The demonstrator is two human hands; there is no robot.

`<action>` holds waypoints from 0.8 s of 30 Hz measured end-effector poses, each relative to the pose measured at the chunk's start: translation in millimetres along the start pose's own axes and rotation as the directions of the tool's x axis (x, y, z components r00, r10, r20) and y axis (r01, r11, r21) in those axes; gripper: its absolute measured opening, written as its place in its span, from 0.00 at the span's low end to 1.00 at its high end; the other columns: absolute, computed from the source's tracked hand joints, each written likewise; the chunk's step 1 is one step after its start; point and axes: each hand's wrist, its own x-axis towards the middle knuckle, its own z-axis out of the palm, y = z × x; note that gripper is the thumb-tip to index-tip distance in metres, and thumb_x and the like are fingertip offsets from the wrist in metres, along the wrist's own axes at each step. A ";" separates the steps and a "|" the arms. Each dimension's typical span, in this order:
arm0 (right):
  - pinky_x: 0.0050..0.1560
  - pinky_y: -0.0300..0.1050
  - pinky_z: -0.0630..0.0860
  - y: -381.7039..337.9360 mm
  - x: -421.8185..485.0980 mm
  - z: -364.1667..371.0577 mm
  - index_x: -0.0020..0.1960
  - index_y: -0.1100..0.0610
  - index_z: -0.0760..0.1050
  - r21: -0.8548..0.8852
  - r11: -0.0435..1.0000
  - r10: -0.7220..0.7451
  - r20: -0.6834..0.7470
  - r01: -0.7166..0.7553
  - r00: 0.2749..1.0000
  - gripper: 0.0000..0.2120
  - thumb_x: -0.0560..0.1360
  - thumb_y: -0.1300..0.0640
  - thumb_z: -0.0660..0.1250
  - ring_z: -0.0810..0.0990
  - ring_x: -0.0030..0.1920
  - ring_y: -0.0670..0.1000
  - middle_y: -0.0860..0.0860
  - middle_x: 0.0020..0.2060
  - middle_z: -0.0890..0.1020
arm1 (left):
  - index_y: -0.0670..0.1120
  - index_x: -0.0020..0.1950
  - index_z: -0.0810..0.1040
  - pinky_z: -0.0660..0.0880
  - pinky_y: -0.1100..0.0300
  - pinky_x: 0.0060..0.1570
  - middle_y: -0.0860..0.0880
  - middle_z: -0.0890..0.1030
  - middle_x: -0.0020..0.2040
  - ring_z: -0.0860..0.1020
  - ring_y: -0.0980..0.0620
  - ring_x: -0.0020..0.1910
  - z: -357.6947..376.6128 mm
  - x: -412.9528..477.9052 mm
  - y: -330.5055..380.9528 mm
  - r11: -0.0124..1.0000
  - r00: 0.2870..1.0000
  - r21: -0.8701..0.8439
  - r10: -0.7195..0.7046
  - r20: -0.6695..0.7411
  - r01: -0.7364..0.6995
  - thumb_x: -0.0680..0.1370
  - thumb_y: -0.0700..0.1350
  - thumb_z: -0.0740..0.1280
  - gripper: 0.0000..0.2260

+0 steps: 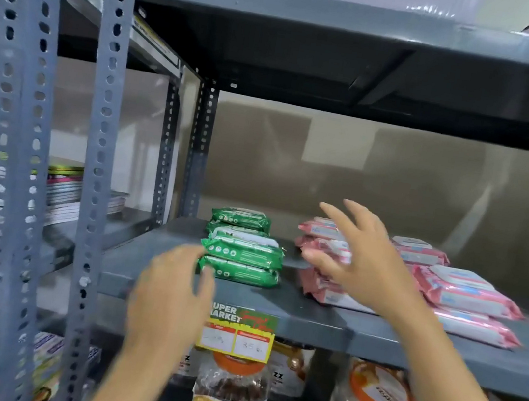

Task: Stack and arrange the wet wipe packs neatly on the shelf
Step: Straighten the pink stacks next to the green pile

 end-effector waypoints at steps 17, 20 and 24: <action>0.67 0.55 0.70 65.0 -23.8 17.2 0.75 0.40 0.53 0.005 0.989 0.144 0.253 -0.150 0.957 0.44 0.66 0.40 0.74 0.63 0.73 0.55 0.50 0.76 0.59 | 0.45 0.54 0.83 0.73 0.52 0.57 0.48 0.83 0.52 0.80 0.49 0.53 89.0 -63.0 87.9 0.920 0.916 0.120 0.346 0.201 -0.374 0.75 0.58 0.56 0.23; 0.68 0.55 0.70 61.8 -22.1 18.4 0.76 0.40 0.53 0.012 0.988 0.144 0.255 -0.152 0.956 0.44 0.67 0.41 0.74 0.62 0.73 0.55 0.50 0.76 0.58 | 0.44 0.54 0.83 0.74 0.51 0.57 0.48 0.83 0.52 0.80 0.49 0.53 87.8 -65.4 89.5 0.923 0.917 0.114 0.339 0.209 -0.367 0.75 0.57 0.56 0.23; 0.67 0.55 0.70 58.2 -21.8 19.5 0.76 0.40 0.50 -0.004 0.988 0.152 0.263 -0.157 0.953 0.46 0.67 0.41 0.74 0.60 0.74 0.55 0.50 0.76 0.56 | 0.45 0.54 0.83 0.74 0.51 0.57 0.48 0.83 0.52 0.80 0.49 0.53 89.2 -65.4 88.3 0.925 0.921 0.127 0.329 0.210 -0.359 0.75 0.58 0.56 0.23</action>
